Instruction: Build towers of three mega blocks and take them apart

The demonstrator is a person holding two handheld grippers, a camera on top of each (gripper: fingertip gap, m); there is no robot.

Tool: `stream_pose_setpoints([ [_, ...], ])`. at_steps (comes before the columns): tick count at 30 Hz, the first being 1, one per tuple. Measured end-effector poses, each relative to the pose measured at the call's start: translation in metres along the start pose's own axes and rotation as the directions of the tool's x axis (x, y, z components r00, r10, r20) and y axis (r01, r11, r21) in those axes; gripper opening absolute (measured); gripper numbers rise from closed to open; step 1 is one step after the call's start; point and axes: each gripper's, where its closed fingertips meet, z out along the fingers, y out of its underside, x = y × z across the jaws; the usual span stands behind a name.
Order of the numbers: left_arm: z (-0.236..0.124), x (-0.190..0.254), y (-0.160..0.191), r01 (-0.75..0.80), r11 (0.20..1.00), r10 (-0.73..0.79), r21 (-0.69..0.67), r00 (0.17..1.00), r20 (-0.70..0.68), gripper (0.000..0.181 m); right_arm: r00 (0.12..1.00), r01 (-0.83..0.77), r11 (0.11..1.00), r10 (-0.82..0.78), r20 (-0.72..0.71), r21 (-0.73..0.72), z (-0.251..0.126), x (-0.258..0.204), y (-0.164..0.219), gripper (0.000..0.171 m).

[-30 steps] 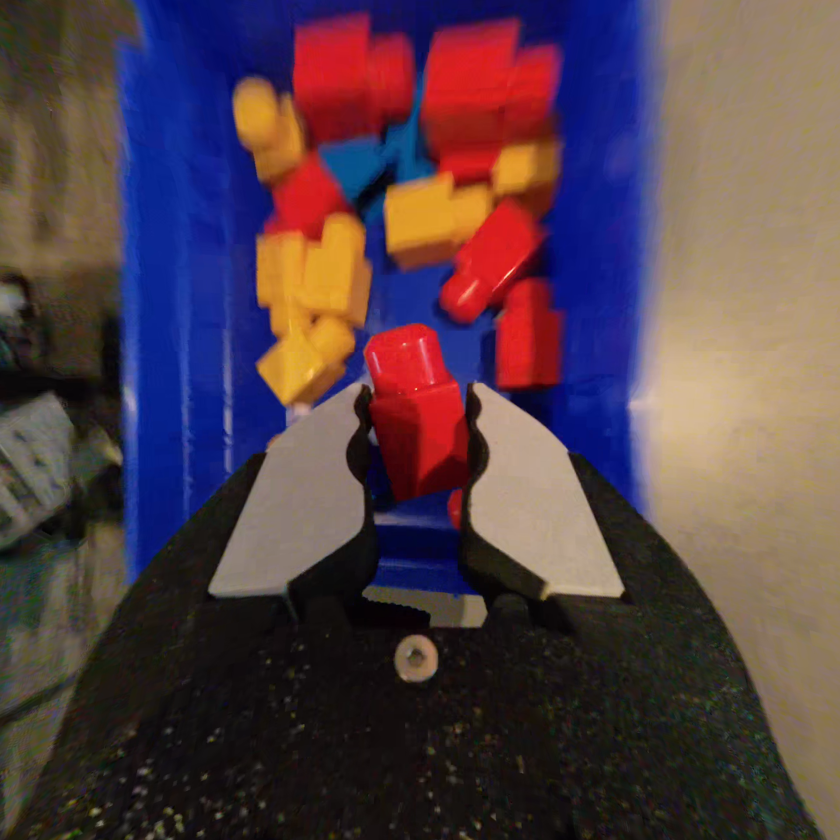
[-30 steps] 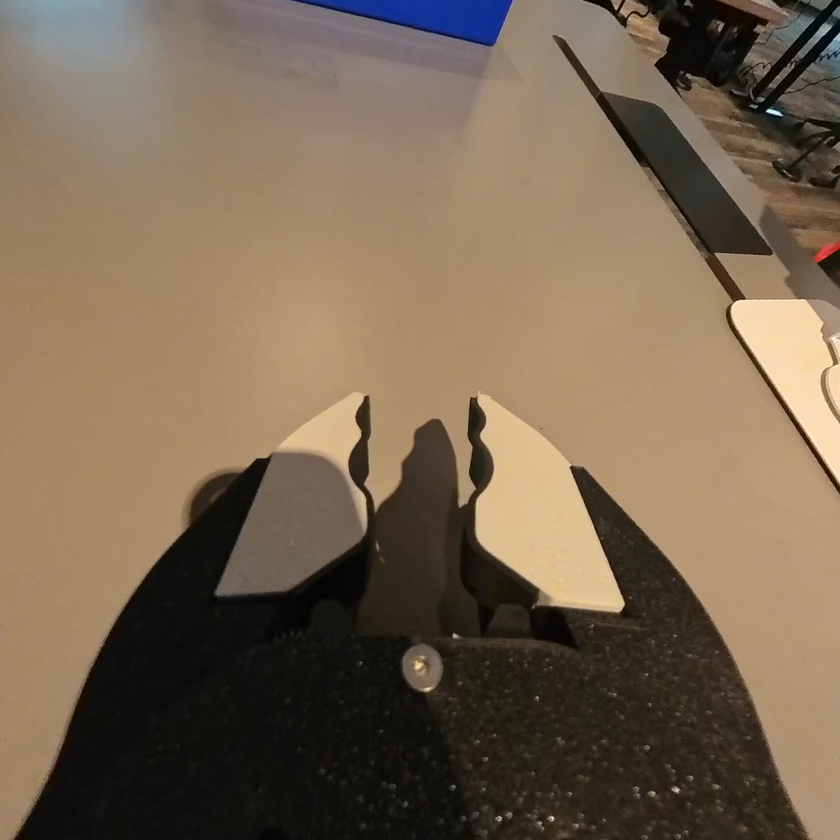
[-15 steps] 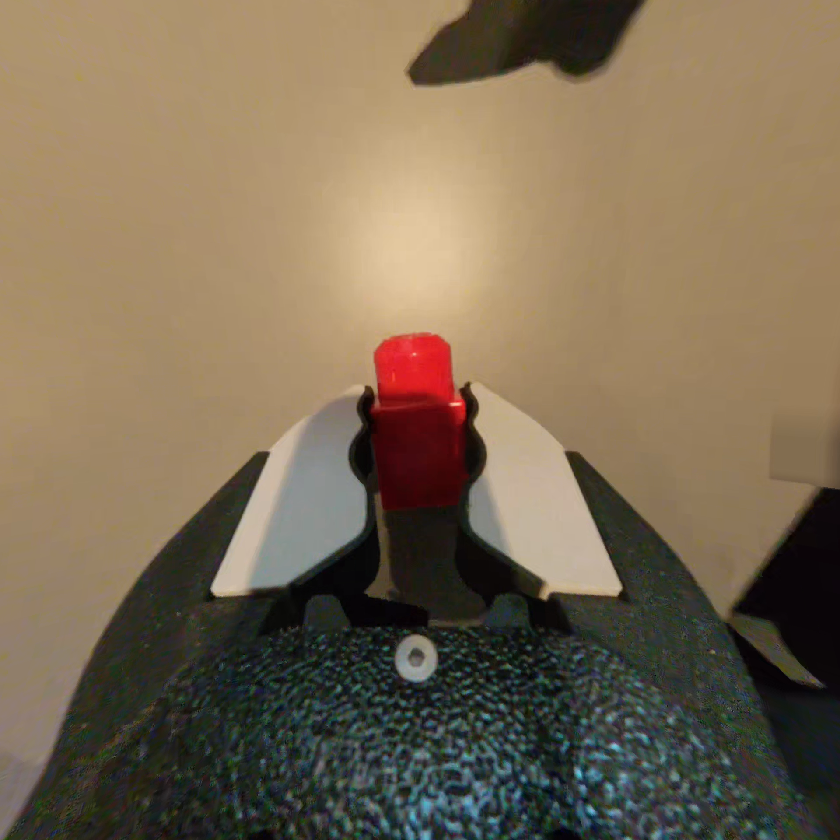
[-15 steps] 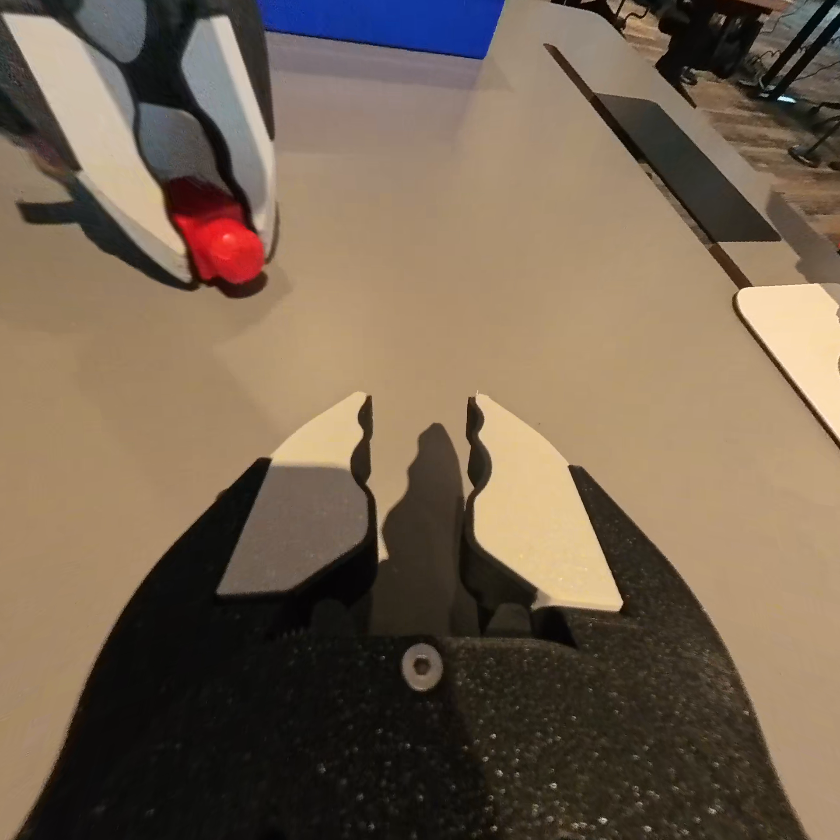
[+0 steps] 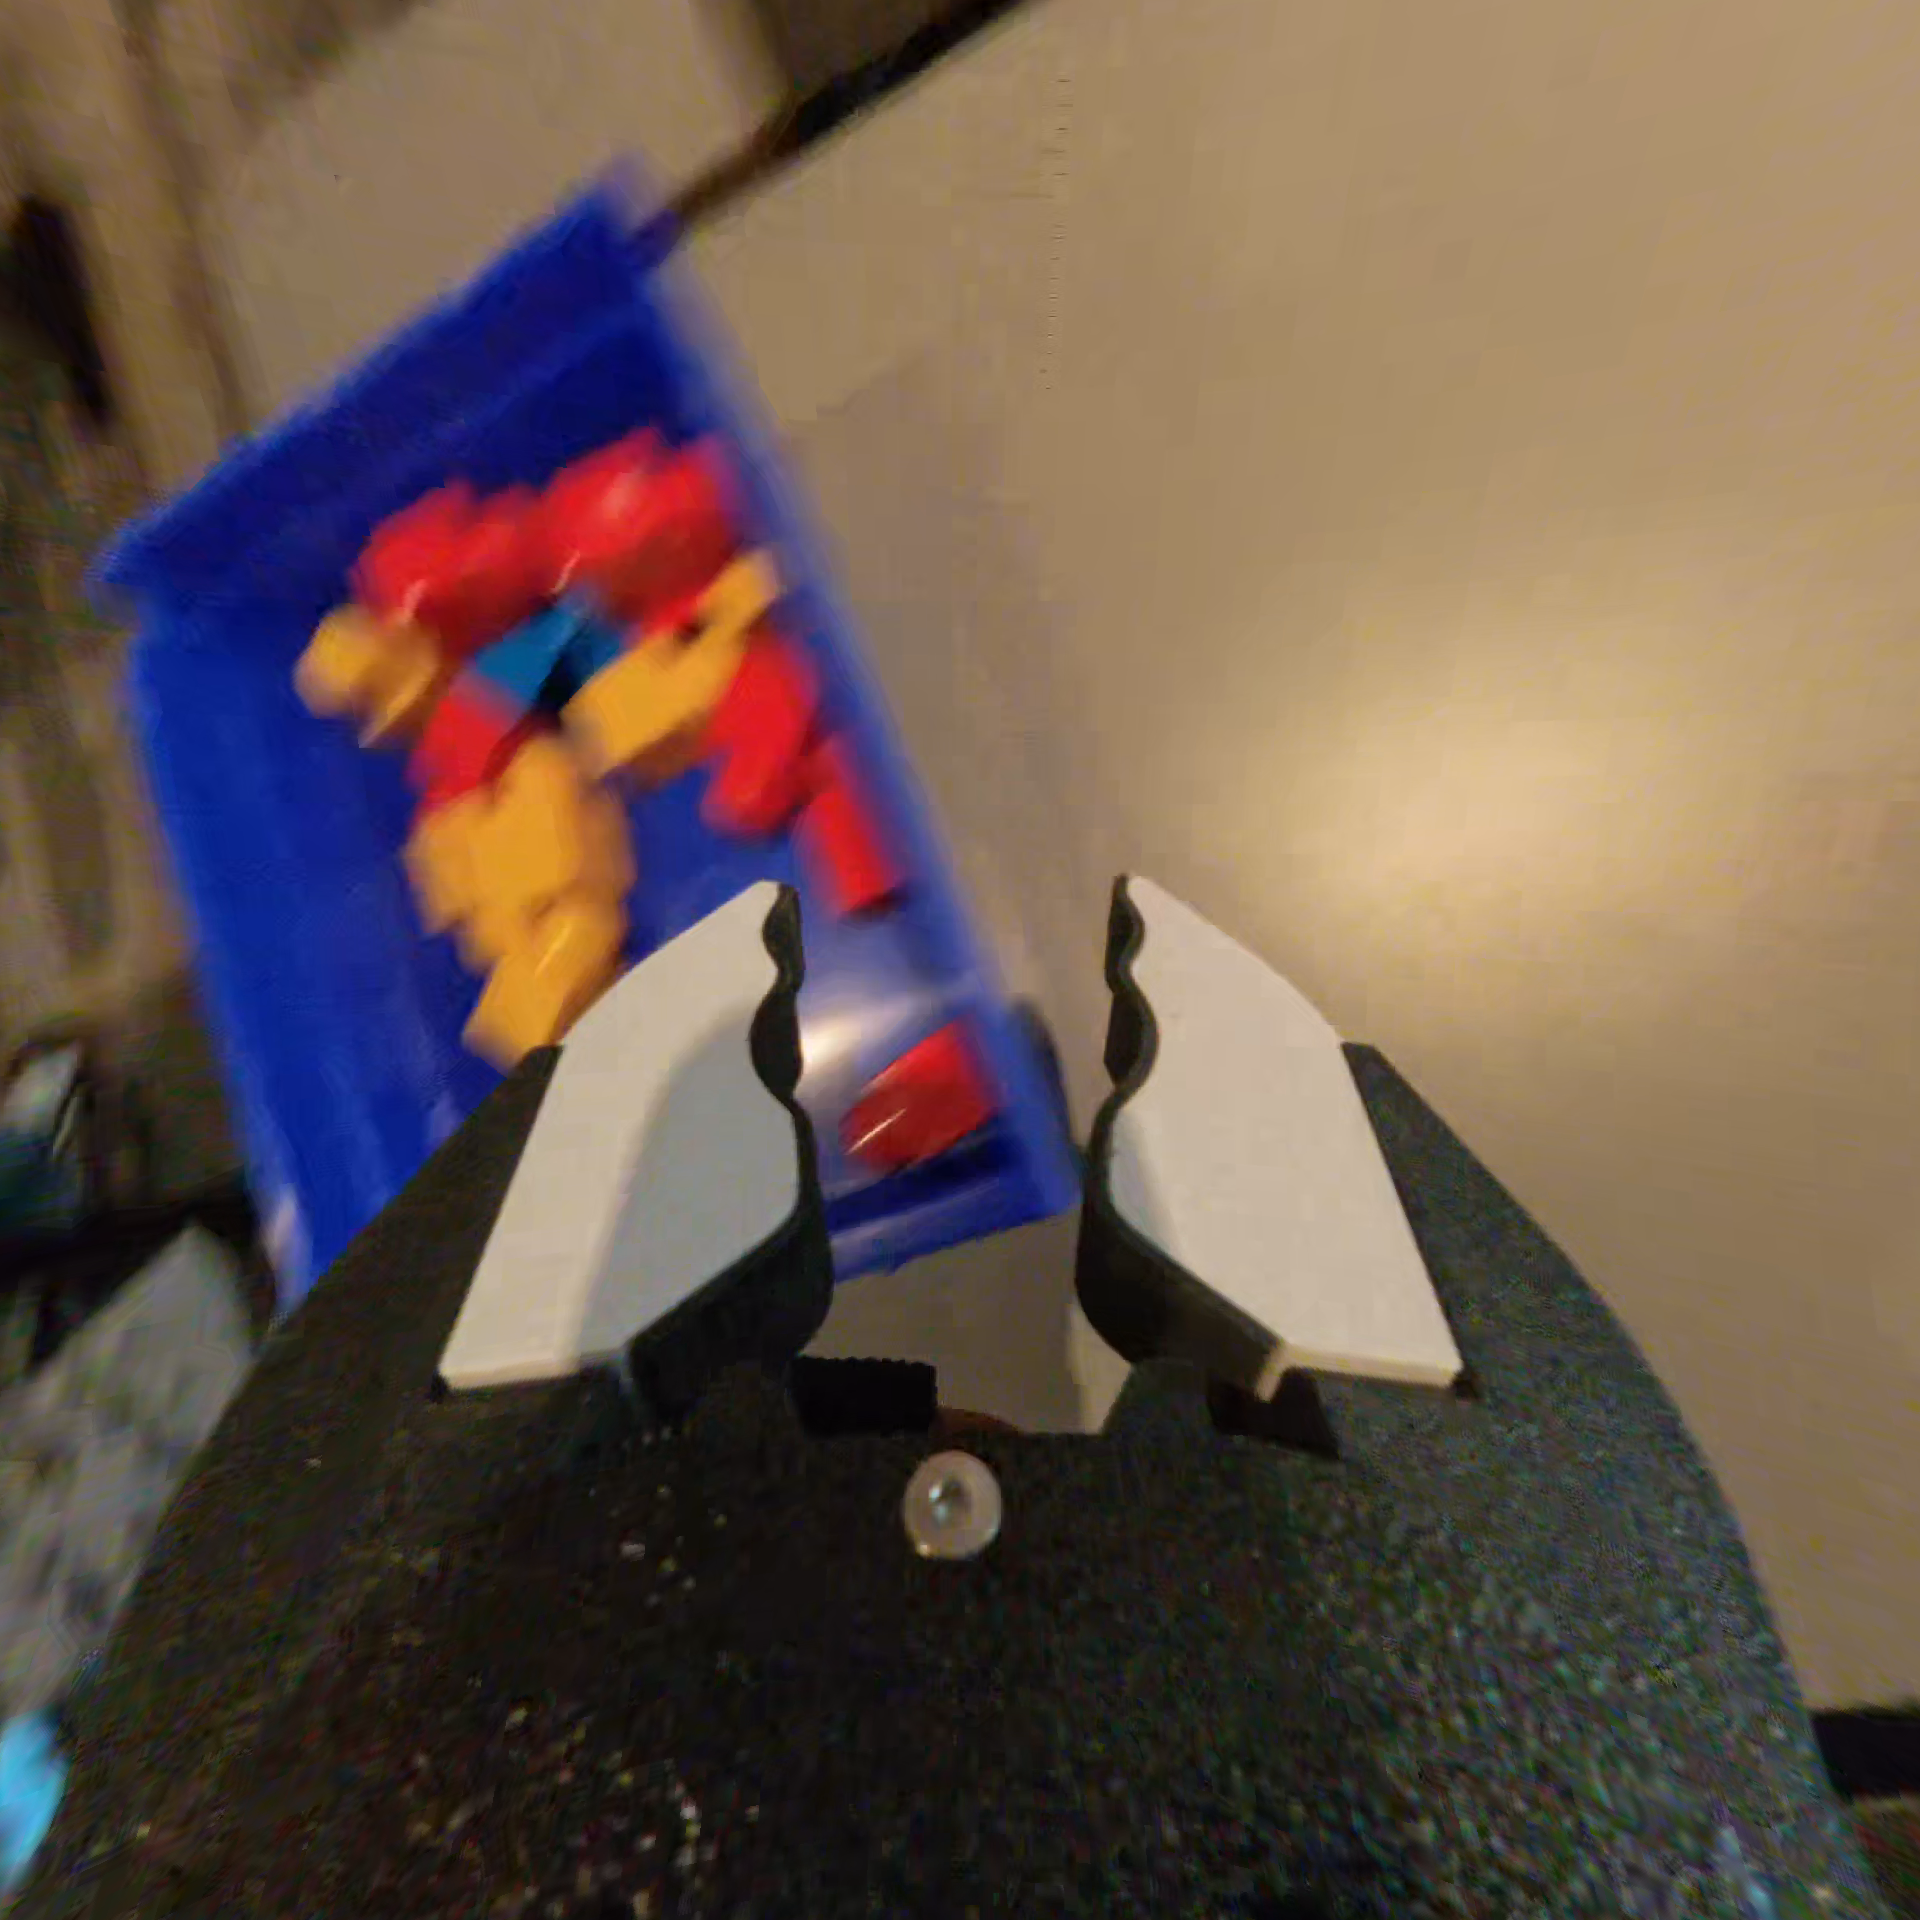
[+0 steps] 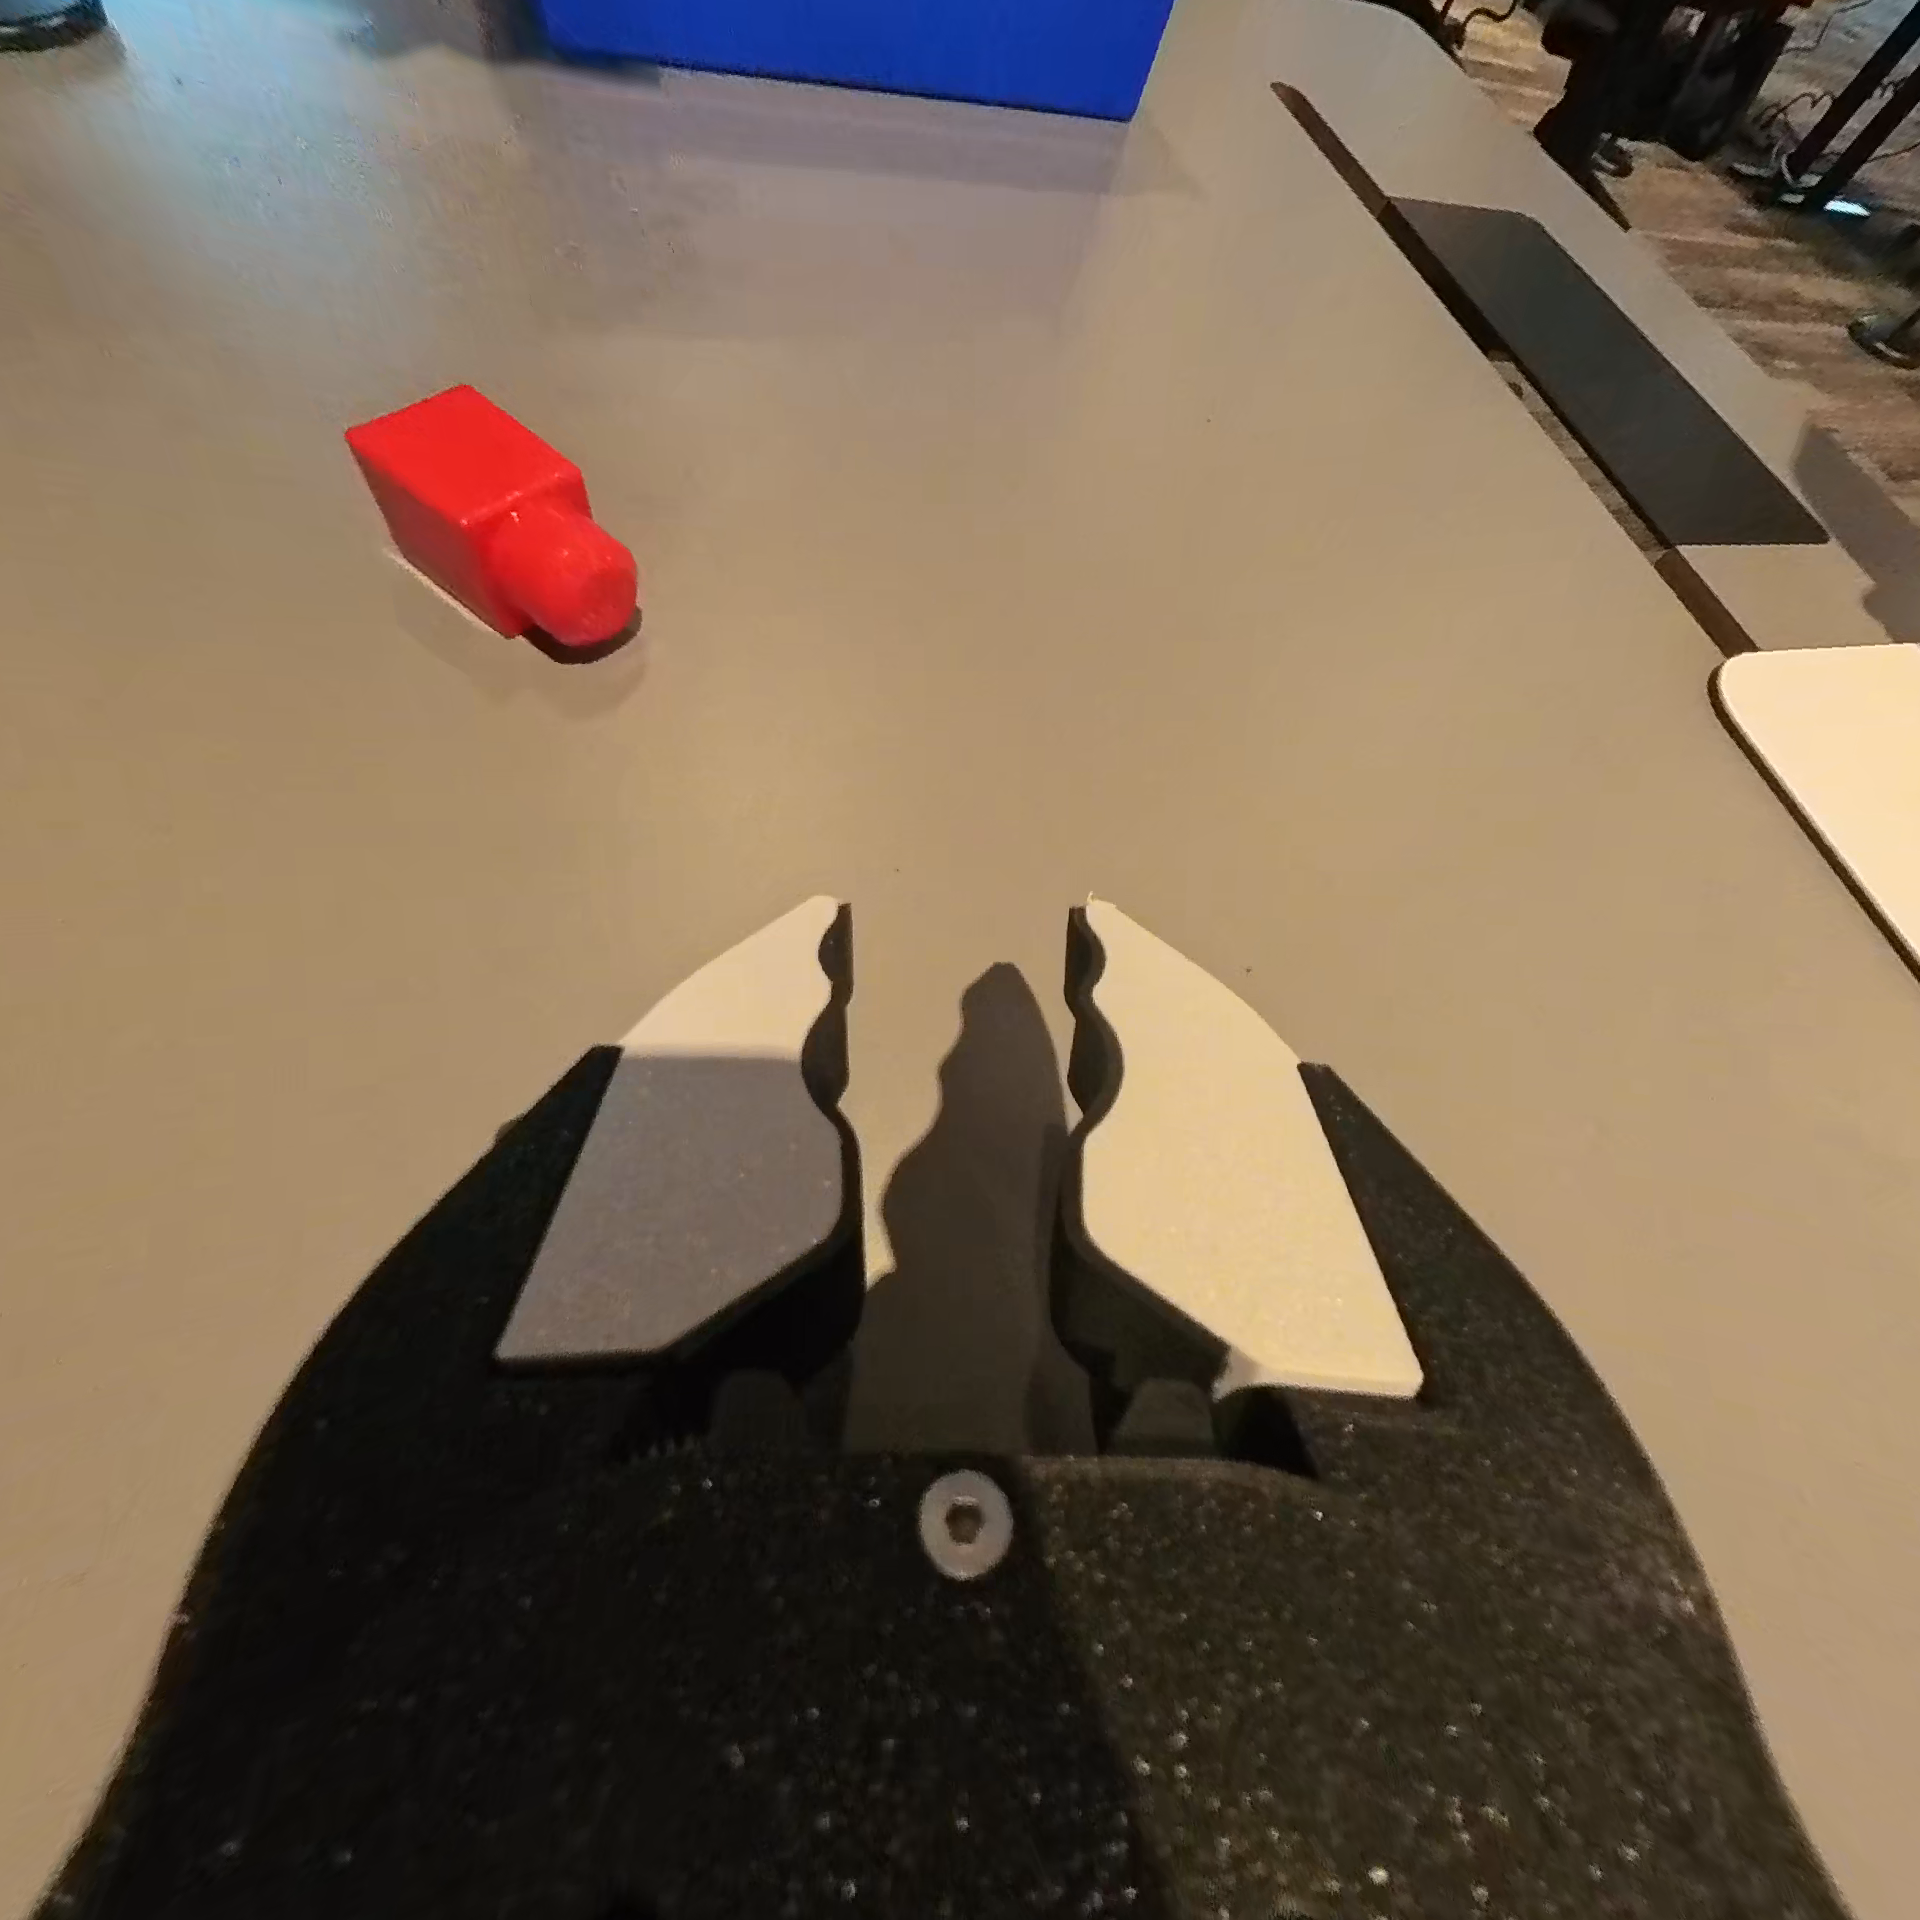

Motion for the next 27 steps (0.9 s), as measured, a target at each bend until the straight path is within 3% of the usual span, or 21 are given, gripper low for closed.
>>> stream_pose_setpoints([
  [1, 0.009, -0.035, 0.025, 0.077, 0.991, -0.07, -0.107, 0.995, 0.068, 0.057, 1.0, 0.002, 1.0, -0.002, -0.001, -0.003, 0.0, 0.0, 0.0, 0.039],
  [4, 0.033, -0.095, 0.093, 0.267, 0.896, -0.208, -0.354, 0.958, 0.196, 0.064, 1.0, 0.01, 1.0, -0.01, -0.008, -0.01, 0.001, 0.0, 0.001, 0.039],
  [10, 0.066, -0.105, 0.142, 0.3, 0.808, -0.229, -0.507, 0.953, 0.2, 0.062, 1.0, 0.012, 1.0, -0.012, -0.016, -0.012, 0.001, 0.001, 0.001, 0.039],
  [11, 0.068, -0.103, 0.141, 0.31, 0.807, -0.251, -0.503, 0.951, 0.182, 0.051, 1.0, 0.011, 1.0, -0.011, -0.015, -0.011, 0.001, 0.001, 0.001, 0.039],
  [15, 0.071, -0.106, 0.136, 0.29, 0.828, -0.218, -0.479, 0.955, 0.202, 0.037, 1.0, 0.009, 1.0, -0.009, -0.007, -0.011, 0.001, 0.0, 0.001, 0.039],
  [27, 0.071, -0.106, 0.139, 0.204, 0.788, -0.117, -0.581, 0.976, 0.184, 0.046, 0.998, 0.053, 0.998, -0.054, -0.014, -0.034, 0.002, -0.004, 0.003, 0.039],
])
